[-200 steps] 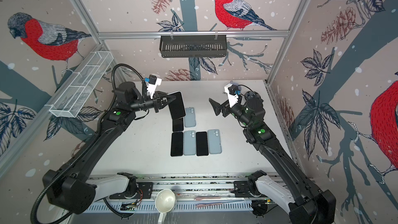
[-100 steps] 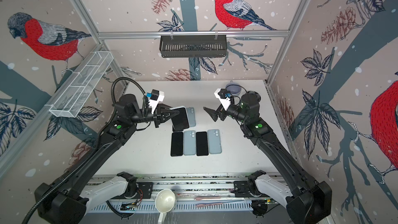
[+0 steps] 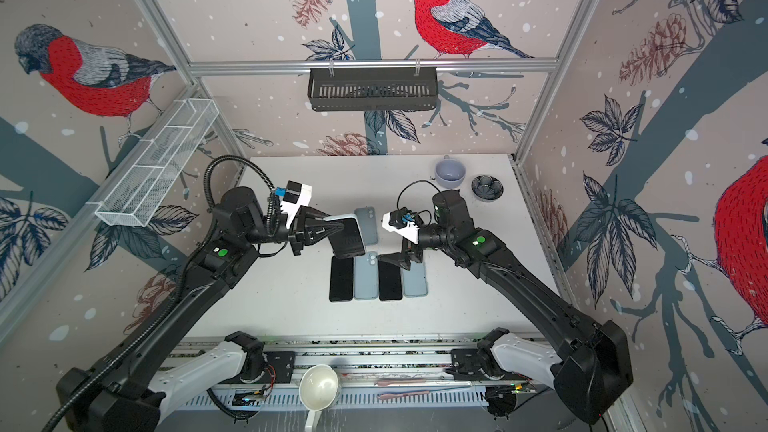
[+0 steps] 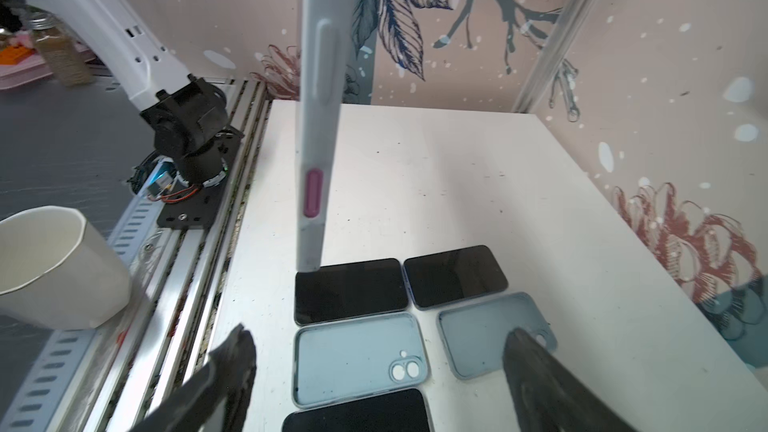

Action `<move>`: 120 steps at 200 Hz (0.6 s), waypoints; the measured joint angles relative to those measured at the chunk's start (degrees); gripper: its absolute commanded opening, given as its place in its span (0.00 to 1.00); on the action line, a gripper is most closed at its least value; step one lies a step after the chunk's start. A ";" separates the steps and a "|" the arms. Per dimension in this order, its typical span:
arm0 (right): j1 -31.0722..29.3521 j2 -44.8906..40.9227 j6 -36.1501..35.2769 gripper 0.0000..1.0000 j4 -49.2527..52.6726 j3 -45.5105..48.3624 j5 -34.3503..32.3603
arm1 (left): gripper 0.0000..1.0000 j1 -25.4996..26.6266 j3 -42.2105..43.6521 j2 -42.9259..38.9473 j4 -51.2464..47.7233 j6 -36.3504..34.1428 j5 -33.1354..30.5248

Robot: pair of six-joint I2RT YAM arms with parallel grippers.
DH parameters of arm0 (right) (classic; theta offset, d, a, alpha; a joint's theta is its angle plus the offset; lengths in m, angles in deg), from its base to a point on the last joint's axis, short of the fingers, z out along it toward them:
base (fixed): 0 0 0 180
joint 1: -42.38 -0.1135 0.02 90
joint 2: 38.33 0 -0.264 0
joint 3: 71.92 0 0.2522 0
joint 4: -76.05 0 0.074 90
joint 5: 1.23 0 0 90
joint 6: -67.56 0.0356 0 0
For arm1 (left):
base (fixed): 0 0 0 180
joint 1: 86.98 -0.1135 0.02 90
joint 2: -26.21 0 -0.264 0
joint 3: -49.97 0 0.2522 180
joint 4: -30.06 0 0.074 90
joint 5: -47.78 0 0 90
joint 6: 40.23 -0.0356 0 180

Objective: Take the phone out of the phone case

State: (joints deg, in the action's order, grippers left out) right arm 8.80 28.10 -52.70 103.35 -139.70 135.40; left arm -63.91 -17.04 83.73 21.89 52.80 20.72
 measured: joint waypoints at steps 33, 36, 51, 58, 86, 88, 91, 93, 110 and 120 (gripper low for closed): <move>-1.75 3.85 -2.36 0.83 3.32 -2.67 -0.20 | 0.00 1.20 0.00 -0.17 -0.04 -0.28 0.31; -1.92 4.13 -2.71 0.82 3.52 -2.80 -0.17 | 0.00 1.27 0.00 -0.17 -0.04 -0.33 0.31; -2.86 5.09 -3.17 0.77 4.48 -3.37 -0.11 | 0.00 1.49 -0.02 -0.07 -0.20 -0.50 0.33; -3.23 5.84 -3.58 0.75 4.87 -3.85 0.07 | 0.00 1.55 -0.02 0.02 -0.28 -0.50 0.42; -3.96 8.13 -5.01 0.65 6.23 -4.94 0.26 | 0.00 1.86 -0.15 0.17 -0.57 -0.70 1.05; -3.98 8.22 -5.14 0.64 6.27 -5.01 0.28 | 0.00 1.88 -0.15 0.17 -0.57 -0.72 1.11; -4.02 8.37 -5.49 0.63 6.34 -5.14 0.28 | 0.00 1.88 -0.17 0.15 -0.57 -0.81 1.20; -4.04 8.46 -5.73 0.62 6.43 -5.22 0.28 | 0.00 1.88 -0.20 0.15 -0.59 -0.92 1.27; -4.24 8.98 -5.97 0.59 7.06 -5.86 0.68 | 0.00 1.88 -0.31 0.13 -0.74 -1.44 1.49; -4.26 9.20 -6.14 0.59 7.37 -6.19 1.11 | 0.00 1.88 -0.37 0.15 -0.81 -1.53 1.49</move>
State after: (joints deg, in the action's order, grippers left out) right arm 4.54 37.30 -58.84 110.72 -145.88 136.52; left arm -62.03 -17.41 83.88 21.08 51.27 22.20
